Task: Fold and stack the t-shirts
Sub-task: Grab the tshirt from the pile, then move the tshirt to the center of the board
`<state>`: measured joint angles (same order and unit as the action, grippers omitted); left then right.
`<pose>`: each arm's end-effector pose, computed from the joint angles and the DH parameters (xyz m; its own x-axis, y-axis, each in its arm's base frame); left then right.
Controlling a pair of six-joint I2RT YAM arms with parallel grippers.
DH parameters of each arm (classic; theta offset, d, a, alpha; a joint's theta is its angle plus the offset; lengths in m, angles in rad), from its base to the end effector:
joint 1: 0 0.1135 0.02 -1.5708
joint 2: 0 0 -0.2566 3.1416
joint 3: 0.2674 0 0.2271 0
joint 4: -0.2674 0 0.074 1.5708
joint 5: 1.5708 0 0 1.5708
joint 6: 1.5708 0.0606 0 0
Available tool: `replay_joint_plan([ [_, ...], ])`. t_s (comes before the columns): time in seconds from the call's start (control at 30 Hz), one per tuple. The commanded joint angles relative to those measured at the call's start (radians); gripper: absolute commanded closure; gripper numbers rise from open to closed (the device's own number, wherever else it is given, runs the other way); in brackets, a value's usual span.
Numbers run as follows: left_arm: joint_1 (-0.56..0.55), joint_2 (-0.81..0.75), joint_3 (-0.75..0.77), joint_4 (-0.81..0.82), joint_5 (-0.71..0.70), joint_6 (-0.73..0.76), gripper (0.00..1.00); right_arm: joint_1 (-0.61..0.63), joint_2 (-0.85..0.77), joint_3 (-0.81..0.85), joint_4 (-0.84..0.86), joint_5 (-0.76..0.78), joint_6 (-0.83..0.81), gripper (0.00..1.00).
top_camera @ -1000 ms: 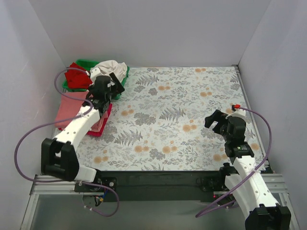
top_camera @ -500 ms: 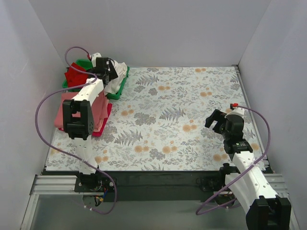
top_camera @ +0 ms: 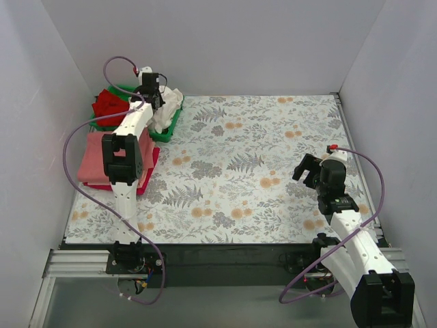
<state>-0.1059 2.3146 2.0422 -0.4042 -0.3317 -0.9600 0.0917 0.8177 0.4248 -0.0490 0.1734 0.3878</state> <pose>0.5224 -0.0357 0.2190 -0.2321 -0.7542 -0.6142 -0.5975 0.6088 -0.5218 0.1908 0.0070 0.2151 -0.3696 0.3401 -0.8647 0.2213 0.9361 0.2735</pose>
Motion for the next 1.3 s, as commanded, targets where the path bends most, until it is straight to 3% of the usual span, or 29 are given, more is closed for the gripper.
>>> replay_joint_plan([
  [0.0,-0.002,-0.073,0.130,0.019,0.046,0.006,1.00,-0.004,-0.011,0.043,0.037,0.031,-0.015,0.02],
  [0.27,-0.002,-0.331,0.085,0.246,0.101,-0.040,1.00,-0.004,-0.025,0.042,0.038,0.014,-0.003,0.02],
  [0.37,-0.002,-0.403,0.044,0.340,0.230,-0.054,1.00,-0.004,-0.034,0.037,0.038,0.017,-0.001,0.02],
  [0.8,-0.073,-0.690,-0.025,0.430,0.962,-0.244,1.00,-0.006,-0.066,0.026,0.038,0.032,-0.003,0.02],
  [1.0,-0.264,-0.750,-0.077,0.439,1.019,-0.174,1.00,-0.006,-0.115,0.023,0.038,0.047,-0.010,0.02],
  [1.27,-0.363,-0.627,-0.024,0.469,1.005,-0.252,1.00,-0.006,-0.147,0.015,0.035,0.067,-0.032,0.02],
])
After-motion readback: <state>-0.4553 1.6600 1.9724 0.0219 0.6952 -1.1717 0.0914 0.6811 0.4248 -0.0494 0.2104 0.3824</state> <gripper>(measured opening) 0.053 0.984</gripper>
